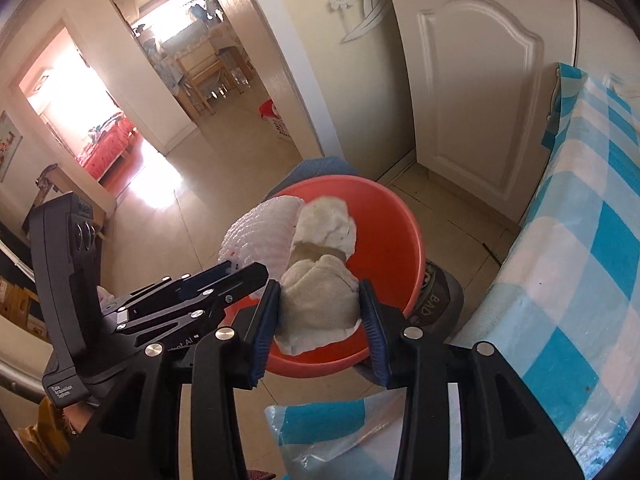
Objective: Collect trash
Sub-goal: 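Carry both held items to the red bucket and open both grippers, then move both tools back over the table toward the green-striped sponge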
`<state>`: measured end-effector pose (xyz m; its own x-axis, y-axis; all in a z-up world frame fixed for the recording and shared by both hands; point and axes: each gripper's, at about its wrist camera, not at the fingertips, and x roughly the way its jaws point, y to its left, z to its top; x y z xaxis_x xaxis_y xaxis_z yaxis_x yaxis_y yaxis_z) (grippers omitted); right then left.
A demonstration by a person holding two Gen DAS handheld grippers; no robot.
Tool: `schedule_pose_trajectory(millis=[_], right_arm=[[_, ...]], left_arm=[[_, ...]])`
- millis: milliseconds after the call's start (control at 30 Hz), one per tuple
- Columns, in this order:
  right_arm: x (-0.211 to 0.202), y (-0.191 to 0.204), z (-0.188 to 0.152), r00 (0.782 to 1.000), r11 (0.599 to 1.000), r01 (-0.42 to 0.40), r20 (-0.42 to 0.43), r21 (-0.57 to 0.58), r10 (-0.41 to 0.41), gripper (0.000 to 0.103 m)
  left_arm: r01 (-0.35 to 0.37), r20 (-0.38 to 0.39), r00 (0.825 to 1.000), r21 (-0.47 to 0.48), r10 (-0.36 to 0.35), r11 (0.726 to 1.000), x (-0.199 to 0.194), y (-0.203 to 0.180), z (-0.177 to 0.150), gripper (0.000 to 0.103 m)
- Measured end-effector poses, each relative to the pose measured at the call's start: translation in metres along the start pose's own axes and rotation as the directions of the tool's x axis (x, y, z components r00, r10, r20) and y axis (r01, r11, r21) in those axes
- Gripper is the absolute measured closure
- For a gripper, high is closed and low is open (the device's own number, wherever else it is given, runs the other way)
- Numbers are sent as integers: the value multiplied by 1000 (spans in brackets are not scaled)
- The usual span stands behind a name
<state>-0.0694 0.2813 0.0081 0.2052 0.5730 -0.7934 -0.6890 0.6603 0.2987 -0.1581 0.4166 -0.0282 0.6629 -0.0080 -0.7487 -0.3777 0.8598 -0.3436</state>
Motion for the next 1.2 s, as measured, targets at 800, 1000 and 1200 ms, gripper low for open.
schedule_pose_trajectory(millis=[800, 1000, 1200], right_arm=[[-162, -124, -49, 894, 958, -99, 448, 268, -33, 11], [-214, -176, -72, 824, 926, -123, 557, 358, -105, 10], [-271, -251, -113, 742, 851, -128, 619, 509, -258, 10]], left_arm=[[51, 183, 982, 7, -52, 999, -45, -42, 7, 14], [54, 163, 983, 167, -82, 984, -54, -117, 13, 14], [110, 114, 981, 324, -154, 940, -53, -200, 11, 14]])
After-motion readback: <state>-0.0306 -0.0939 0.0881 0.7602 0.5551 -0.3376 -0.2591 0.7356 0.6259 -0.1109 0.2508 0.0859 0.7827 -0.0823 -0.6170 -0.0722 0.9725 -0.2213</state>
